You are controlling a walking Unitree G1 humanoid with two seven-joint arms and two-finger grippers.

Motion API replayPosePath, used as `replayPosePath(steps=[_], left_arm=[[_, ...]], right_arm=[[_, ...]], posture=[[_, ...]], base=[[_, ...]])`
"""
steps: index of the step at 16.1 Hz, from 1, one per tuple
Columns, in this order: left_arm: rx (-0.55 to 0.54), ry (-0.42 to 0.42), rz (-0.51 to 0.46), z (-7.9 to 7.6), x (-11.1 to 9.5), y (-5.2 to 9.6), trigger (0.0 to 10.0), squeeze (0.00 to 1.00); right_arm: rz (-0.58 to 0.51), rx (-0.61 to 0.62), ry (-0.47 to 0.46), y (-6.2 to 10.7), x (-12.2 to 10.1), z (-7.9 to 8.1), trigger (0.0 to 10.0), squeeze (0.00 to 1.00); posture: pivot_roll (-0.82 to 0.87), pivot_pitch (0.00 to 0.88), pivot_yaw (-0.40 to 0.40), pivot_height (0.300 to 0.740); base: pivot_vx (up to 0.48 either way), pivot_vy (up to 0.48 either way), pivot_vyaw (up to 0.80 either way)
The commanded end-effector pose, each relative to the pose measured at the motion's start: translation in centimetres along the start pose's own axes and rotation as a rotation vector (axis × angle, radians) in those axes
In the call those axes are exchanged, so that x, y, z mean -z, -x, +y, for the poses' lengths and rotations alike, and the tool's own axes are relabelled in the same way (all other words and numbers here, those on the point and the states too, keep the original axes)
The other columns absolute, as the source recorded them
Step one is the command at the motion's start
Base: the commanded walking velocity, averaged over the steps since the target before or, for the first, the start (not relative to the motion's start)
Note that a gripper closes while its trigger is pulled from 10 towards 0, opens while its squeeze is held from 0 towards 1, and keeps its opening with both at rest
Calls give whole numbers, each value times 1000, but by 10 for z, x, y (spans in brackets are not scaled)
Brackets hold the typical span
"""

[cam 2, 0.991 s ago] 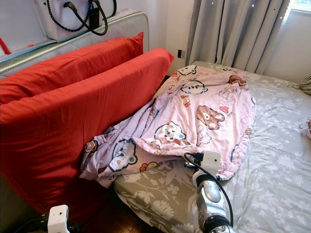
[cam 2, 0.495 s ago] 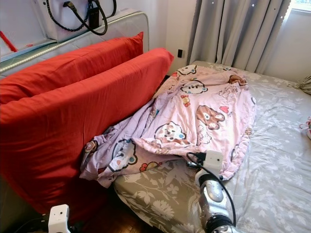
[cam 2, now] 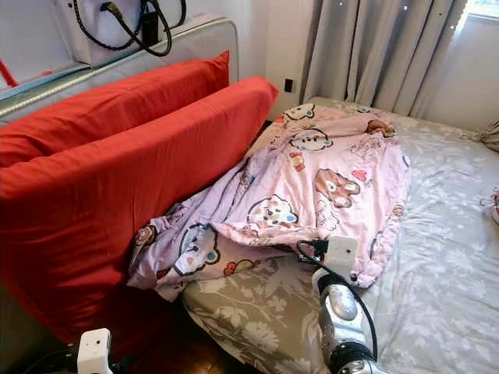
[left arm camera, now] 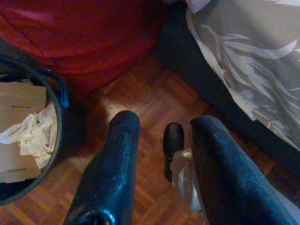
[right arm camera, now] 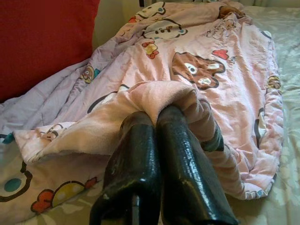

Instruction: Clean up the room

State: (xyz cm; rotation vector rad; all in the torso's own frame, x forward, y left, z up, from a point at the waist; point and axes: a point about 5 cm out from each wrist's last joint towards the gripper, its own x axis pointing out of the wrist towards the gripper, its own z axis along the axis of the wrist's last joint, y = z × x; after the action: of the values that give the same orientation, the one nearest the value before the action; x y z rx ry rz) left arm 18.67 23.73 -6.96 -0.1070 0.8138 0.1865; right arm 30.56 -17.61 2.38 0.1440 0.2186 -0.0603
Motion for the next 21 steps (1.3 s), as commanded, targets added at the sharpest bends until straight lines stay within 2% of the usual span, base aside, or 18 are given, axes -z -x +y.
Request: replayPosePath(steps=[1, 11, 14, 16, 18, 21], left_arm=[[7, -9, 25, -1, 5, 1, 10000, 0], [7, -8, 25, 0, 5, 1, 10000, 0], [5, -11, 28, 1, 6, 1, 10000, 0], [5, -14, 32, 1, 7, 2, 10000, 0], [4, -15, 33, 2, 8, 2, 10000, 0], [5, -16, 37, 2, 9, 3, 10000, 0]], right_arm=[[-28, -4, 3, -2, -5, 2, 10000, 0], [-33, 9, 5, -2, -6, 0, 10000, 0], [-60, 51, 14, -2, -10, -5, 10000, 0], [-115, 206, 34, -2, -23, -29, 10000, 0], [-160, 262, 40, -2, -33, -41, 10000, 0], [-201, 294, 50, -2, -42, -48, 10000, 0]], posture=[[63, 0, -6, 740], [68, 0, -4, 740], [68, 0, -4, 740], [68, 0, -4, 740], [69, 1, -3, 740], [68, 3, -3, 740]], base=[[0, 0, 0], [-221, 0, 0], [-247, 0, 0], [-242, 0, 0], [-120, 0, 0], [0, 0, 0]])
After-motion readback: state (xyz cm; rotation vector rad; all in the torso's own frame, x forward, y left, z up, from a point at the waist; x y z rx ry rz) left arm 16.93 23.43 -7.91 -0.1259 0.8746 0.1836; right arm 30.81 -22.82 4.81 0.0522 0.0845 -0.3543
